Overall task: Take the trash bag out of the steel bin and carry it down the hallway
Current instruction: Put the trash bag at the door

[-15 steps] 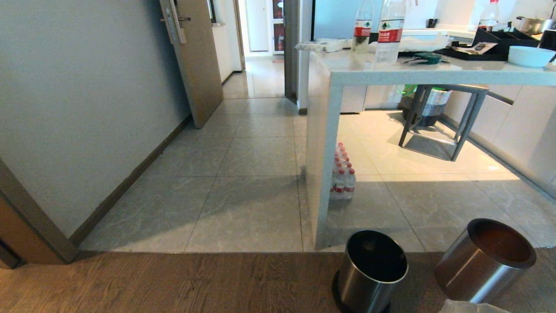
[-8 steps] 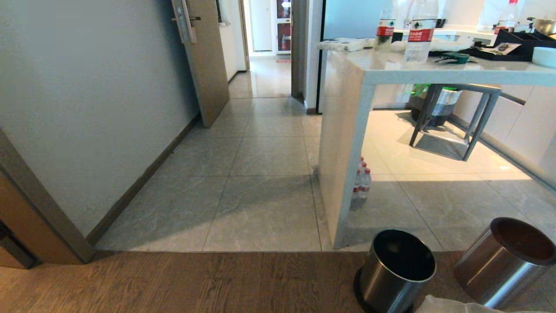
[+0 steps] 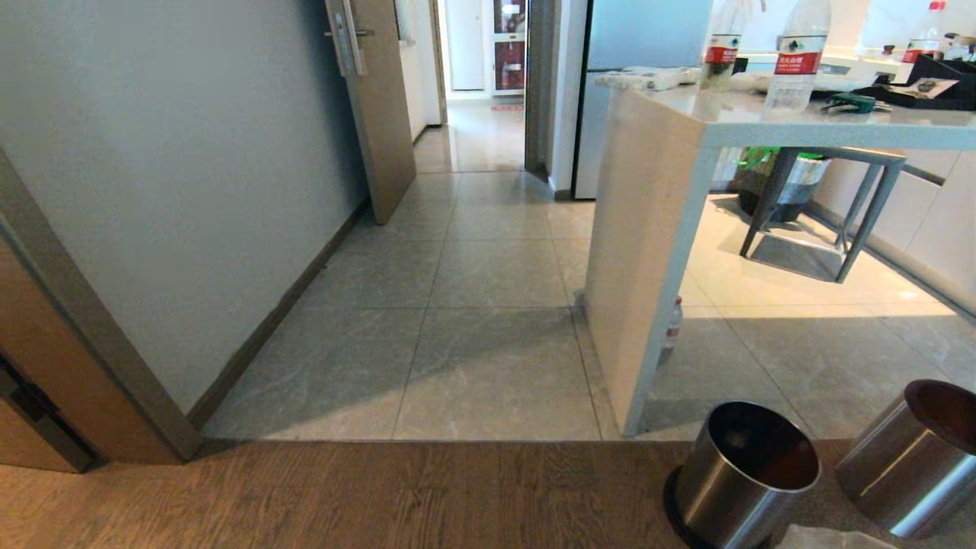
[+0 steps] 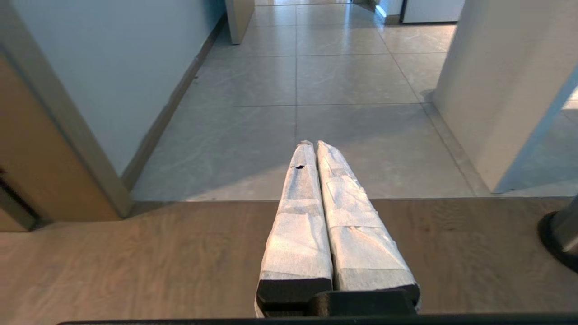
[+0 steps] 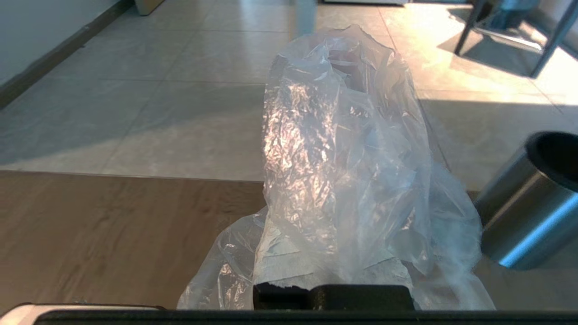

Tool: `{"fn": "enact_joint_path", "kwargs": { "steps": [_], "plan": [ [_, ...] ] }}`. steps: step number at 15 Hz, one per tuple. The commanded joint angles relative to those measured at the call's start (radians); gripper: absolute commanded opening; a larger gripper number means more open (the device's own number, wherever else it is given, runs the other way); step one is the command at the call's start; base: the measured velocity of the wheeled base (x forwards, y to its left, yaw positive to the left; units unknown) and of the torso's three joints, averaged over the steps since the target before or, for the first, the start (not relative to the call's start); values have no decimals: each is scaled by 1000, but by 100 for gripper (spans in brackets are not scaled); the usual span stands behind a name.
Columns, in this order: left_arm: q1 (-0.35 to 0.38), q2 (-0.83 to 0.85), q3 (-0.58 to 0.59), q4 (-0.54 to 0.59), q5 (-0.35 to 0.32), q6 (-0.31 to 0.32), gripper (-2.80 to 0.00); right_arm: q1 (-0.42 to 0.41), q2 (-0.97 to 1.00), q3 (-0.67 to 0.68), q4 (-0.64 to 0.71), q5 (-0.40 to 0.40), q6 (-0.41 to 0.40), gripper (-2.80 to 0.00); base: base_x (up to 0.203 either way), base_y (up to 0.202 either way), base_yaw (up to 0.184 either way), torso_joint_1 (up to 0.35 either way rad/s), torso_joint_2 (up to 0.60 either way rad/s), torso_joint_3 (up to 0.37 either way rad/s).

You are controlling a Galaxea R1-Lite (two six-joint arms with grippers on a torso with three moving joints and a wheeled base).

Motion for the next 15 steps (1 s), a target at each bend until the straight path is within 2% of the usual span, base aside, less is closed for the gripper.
{"fn": "enact_joint_path", "kwargs": {
  "steps": [1, 9, 15],
  "plan": [
    [0, 0, 0, -1, 1, 0, -280, -2, 2, 0, 0, 1, 0, -280, 0, 196, 0, 0, 2, 2],
    [0, 0, 0, 0, 1, 1, -280, -1, 2, 0, 0, 1, 0, -280, 0, 189, 1, 4, 2, 2],
    [0, 0, -2, 3, -1, 4, -280, -1, 1, 0, 0, 1, 0, -280, 0, 17, 0, 1, 0, 0]
  ]
}}
